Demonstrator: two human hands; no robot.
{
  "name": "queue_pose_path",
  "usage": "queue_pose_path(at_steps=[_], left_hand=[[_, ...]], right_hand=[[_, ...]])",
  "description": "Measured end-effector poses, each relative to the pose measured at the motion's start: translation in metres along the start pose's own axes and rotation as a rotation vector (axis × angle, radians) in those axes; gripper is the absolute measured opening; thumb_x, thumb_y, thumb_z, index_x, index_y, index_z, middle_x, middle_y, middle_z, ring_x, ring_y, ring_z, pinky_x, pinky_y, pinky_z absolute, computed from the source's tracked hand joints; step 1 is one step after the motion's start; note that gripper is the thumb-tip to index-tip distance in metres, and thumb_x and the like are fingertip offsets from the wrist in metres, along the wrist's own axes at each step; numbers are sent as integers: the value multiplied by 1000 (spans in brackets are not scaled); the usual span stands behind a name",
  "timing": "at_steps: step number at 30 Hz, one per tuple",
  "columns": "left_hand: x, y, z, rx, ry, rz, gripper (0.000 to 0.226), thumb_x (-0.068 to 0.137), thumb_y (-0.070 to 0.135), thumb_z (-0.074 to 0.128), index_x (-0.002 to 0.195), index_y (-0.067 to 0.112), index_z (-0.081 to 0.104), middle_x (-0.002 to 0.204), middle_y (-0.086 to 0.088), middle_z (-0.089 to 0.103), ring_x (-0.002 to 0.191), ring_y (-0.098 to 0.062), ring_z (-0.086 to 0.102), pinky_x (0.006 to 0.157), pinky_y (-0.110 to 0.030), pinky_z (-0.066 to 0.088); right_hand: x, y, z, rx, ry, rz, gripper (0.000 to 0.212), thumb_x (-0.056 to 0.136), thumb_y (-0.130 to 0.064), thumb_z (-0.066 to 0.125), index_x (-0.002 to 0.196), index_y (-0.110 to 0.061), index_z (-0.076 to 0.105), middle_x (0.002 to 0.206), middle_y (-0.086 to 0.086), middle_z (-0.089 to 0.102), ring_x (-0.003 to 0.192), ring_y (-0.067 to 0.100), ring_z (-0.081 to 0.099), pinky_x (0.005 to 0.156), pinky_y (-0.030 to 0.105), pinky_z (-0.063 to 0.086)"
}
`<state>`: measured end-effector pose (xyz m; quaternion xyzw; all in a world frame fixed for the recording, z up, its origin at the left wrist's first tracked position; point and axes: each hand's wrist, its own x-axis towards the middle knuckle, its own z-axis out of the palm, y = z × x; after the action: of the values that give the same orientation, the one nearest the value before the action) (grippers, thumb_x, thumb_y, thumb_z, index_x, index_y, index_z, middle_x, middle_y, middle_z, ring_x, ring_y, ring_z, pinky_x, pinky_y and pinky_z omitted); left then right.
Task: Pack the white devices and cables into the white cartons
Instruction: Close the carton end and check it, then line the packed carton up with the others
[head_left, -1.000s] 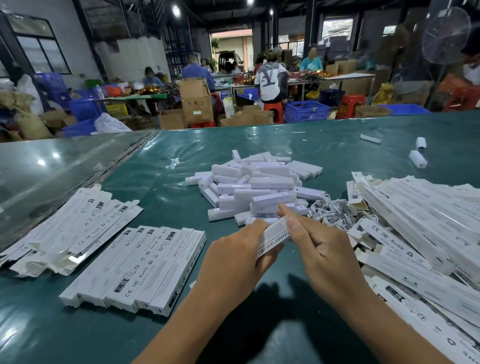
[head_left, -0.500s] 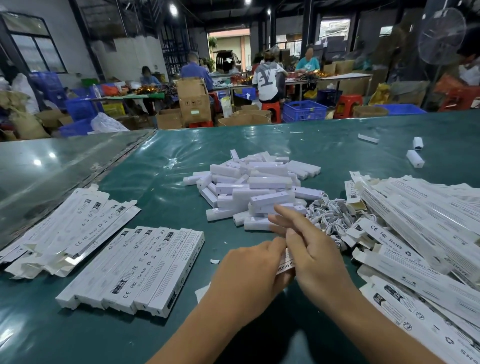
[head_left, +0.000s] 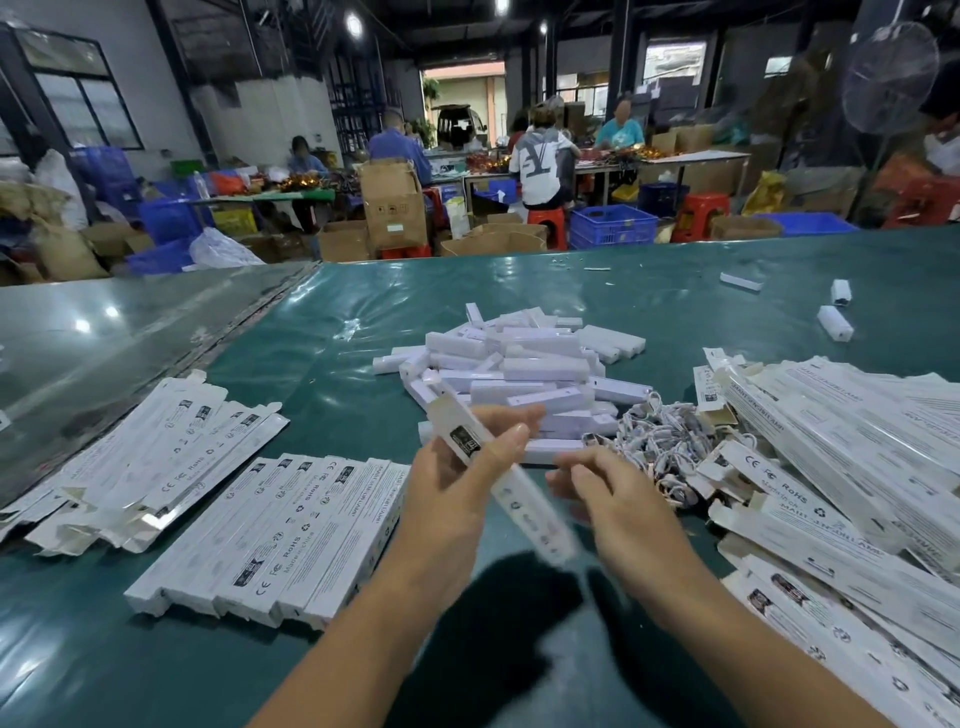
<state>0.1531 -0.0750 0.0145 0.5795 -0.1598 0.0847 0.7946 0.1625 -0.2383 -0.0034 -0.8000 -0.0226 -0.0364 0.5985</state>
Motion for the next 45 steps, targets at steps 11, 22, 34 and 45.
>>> queue_pose_path(at_steps=[11, 22, 34, 45], left_hand=[[-5, -6, 12, 374, 60, 29, 9, 88, 23, 68, 80, 27, 65, 63, 10, 62, 57, -9, 54, 58, -19, 48], [1, -6, -3, 999, 43, 150, 25, 95, 44, 60, 79, 29, 49, 59, 13, 53, 53, -14, 44, 51, -29, 37], [-5, -2, 4, 1215, -13, 145, 29, 98, 45, 58, 92, 17, 56, 69, 2, 60, 66, -31, 55, 62, -44, 47], [-8, 0, 6, 1255, -71, 133, 33, 98, 50, 55, 106, 18, 57, 80, -1, 66, 75, -33, 58, 66, -44, 47]], right_hand=[[85, 5, 7, -1353, -70, -379, 34, 99, -40, 51, 127, -22, 52, 129, 3, 58, 121, 30, 46, 97, 42, 33], [30, -21, -51, 577, 55, -311, 40, 81, -7, 77, 113, -23, 59, 82, -3, 71, 82, 20, 71, 59, 27, 59], [-4, -36, -40, 200, 302, -575, 20, 89, -41, 70, 92, -26, 57, 76, -5, 68, 65, 16, 72, 57, 20, 55], [-1, -31, -42, 44, 367, -582, 22, 90, -52, 61, 90, -31, 54, 68, 2, 62, 55, 23, 56, 50, 42, 45]])
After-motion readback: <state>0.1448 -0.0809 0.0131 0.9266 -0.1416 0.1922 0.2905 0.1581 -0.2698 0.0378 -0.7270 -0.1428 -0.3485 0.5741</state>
